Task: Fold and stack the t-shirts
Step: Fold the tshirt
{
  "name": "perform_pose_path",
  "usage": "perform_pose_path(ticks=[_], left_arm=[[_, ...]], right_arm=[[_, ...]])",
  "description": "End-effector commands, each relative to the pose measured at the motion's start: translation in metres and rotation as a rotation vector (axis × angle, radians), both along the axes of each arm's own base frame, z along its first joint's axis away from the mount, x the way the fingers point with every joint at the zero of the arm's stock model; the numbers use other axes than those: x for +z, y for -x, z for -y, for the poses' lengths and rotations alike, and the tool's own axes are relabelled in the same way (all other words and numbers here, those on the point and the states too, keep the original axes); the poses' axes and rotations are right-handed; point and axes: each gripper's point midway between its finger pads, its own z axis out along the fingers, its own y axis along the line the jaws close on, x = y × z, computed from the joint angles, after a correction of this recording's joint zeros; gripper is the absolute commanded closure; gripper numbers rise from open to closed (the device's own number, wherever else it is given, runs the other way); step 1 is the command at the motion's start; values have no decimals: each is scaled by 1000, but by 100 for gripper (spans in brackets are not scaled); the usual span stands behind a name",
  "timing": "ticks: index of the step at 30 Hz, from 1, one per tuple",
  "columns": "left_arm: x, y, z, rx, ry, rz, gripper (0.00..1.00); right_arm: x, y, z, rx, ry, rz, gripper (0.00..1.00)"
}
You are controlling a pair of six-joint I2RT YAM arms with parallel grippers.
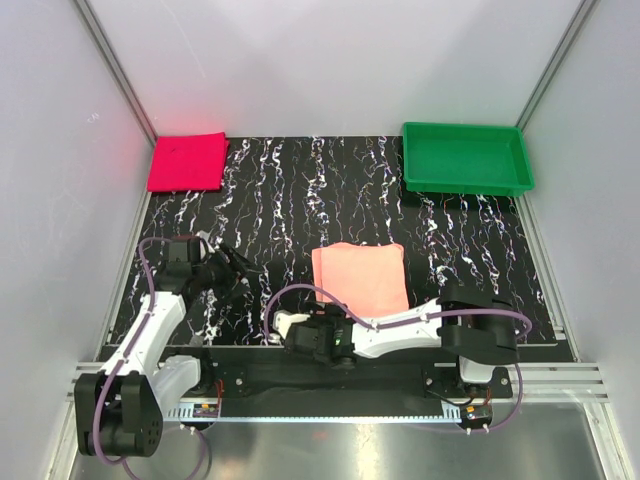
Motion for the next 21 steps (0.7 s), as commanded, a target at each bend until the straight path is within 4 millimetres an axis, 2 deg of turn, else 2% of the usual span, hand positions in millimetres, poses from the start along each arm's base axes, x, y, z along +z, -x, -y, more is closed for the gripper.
perform_pose_path(ticks=[1, 2, 5, 7, 8, 11, 13, 14, 15, 17, 18, 21], left_arm=[[9, -3, 8, -35, 57, 27, 27], [9, -3, 10, -42, 72, 23, 21], [12, -7, 19, -64, 137, 38, 11], [12, -8, 24, -58, 193, 25, 9], [12, -10, 29, -72, 230, 43, 7], [10, -17, 37, -63, 296, 44, 1], [11, -22, 49, -88, 312, 55, 1], [12, -26, 54, -92, 310, 60, 1], [13, -23, 69, -119, 327, 44, 1], [12, -34, 84, -133, 345, 66, 1], [13, -32, 97, -143, 372, 47, 1], [16, -48, 119, -145, 404, 87, 1]], right_arm=[[-10, -1, -3, 5, -3, 28, 38], [-10, -3, -4, -1, -13, 37, 46], [-9, -9, -1, -4, -7, 63, 52], [-6, -16, 1, -15, -7, 70, 60], [-2, -19, 3, -15, -4, 75, 67], [19, -29, 4, -26, -62, 50, 76], [39, -35, 6, -35, -124, 35, 90], [42, -35, 6, -24, -140, 11, 96], [46, -36, 8, -23, -155, 3, 100], [58, -37, 10, -8, -190, -18, 100], [67, -37, 10, 1, -213, -16, 100], [77, -38, 17, 8, -232, -23, 100]])
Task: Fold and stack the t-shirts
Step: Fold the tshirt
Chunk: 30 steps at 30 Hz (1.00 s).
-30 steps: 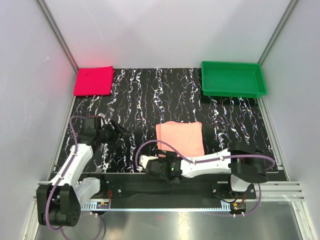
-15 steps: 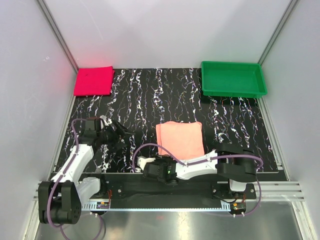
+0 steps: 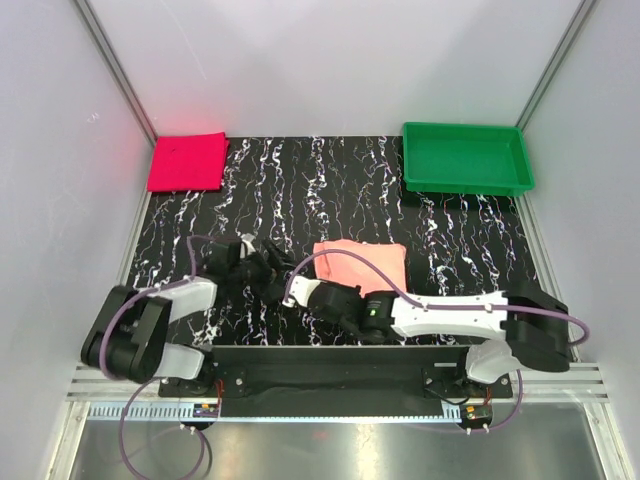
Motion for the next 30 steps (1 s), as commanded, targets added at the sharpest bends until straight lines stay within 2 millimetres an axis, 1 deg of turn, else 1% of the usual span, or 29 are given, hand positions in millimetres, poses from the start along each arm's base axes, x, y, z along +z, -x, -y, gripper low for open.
perform_pose_path(ticks=[1, 2, 3, 4, 6, 7, 8, 9, 10, 11, 12, 13, 14, 15, 16, 17, 18, 20, 21, 22, 24, 25, 26, 27, 28, 30], left_arm=[[35, -43, 30, 33, 105, 144, 1], [33, -47, 34, 38, 101, 143, 1], [37, -49, 42, 28, 122, 149, 1], [33, -54, 47, 33, 132, 135, 1], [38, -59, 56, 46, 173, 127, 1], [32, -61, 58, 49, 166, 109, 1], [33, -65, 63, 44, 159, 102, 1], [28, -62, 69, 14, 143, 87, 1], [19, -57, 73, -7, 118, 39, 1], [15, -59, 80, -29, 109, 17, 1], [11, -52, 88, -62, 97, 2, 1], [0, -44, 90, -83, 74, -59, 1], [-8, -39, 97, -101, 64, -104, 1], [-12, -34, 98, -113, 57, -134, 1], [-19, -29, 97, -109, 32, -167, 1], [-20, -26, 96, -110, 12, -170, 1], [-25, -19, 91, -107, -28, -212, 1], [-26, -18, 84, -105, -84, -198, 1], [-17, -16, 80, -102, -116, -200, 1], [-17, -20, 73, -74, -163, -183, 1], [-5, -17, 64, -69, -209, -159, 1], [-2, -21, 60, -48, -234, -136, 1], [0, -21, 60, -42, -233, -134, 1], [-1, -24, 64, -40, -211, -130, 1], [-4, -18, 69, -65, -179, -161, 1], [-10, -17, 80, -89, -147, -192, 1]], right_arm=[[14, 3, 3, 45, -43, -26, 100], [13, 4, 4, 51, -47, -36, 100], [13, 5, 8, 52, -46, -37, 100], [12, 6, 10, 51, -45, -41, 100], [9, 6, 14, 49, -41, -43, 100], [10, 5, 14, 44, -47, -37, 100], [12, 2, 16, 31, -54, -29, 100], [16, -1, 18, 18, -70, -22, 100], [17, -3, 19, 14, -79, -18, 100], [20, -4, 19, 8, -90, -19, 100], [22, -7, 20, 3, -101, -18, 100], [24, -8, 19, 3, -109, -16, 100], [26, -10, 20, 1, -113, -12, 100], [26, -12, 21, -3, -111, -12, 100], [27, -14, 20, -4, -113, -9, 100], [28, -15, 20, -4, -117, -9, 100], [30, -15, 20, -3, -121, -5, 100], [32, -18, 21, -6, -128, -4, 100], [35, -19, 21, -8, -133, 1, 100], [35, -21, 23, -10, -130, 2, 100], [39, -21, 23, -11, -144, 5, 100], [39, -22, 24, -12, -145, 5, 100], [41, -22, 24, -11, -149, 8, 100], [42, -24, 24, -14, -149, 11, 100], [44, -23, 23, -9, -153, 11, 100], [48, -24, 22, -7, -163, 14, 100]])
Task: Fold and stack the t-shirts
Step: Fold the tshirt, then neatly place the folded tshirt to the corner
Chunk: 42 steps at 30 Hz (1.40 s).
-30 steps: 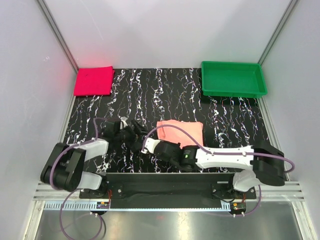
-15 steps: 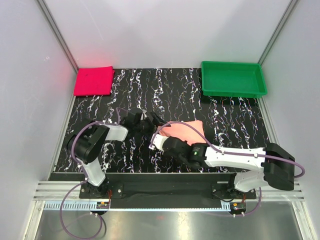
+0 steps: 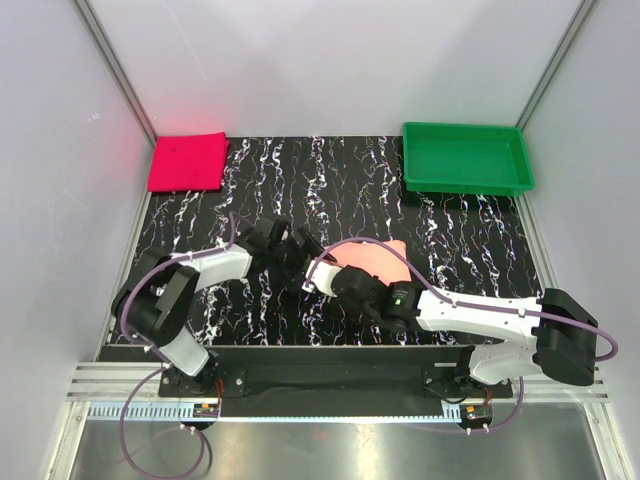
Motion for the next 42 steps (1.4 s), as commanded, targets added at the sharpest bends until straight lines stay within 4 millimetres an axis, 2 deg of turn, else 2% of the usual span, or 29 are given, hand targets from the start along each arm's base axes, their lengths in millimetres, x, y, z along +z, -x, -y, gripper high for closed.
perform_pose_path(ticks=[1, 5, 10, 15, 20, 22, 29, 39, 42], left_arm=[[-16, 6, 13, -38, -1, -70, 1], [-24, 2, 26, -8, 53, -69, 1], [-34, -7, 28, 17, 46, -68, 1], [-23, -11, 29, 31, 68, -47, 1], [-15, 6, 1, 89, -11, -83, 2], [-9, 3, -8, 131, -11, -63, 2], [13, -19, 13, 82, 75, 5, 1], [33, -42, 15, 178, 158, 56, 1], [21, -37, 18, 124, 93, -10, 1]], right_arm=[[30, -8, -11, 7, -87, 48, 100], [33, -9, -13, 9, -96, 49, 100], [35, -8, -16, 10, -110, 36, 100], [36, -8, -12, 5, -112, 40, 100], [37, -7, -7, 4, -117, 47, 100], [37, -6, -6, 4, -127, 41, 100], [30, 2, -3, 16, -131, -1, 100], [26, 2, -3, 15, -117, -9, 100], [27, 1, -3, 12, -121, -4, 100]])
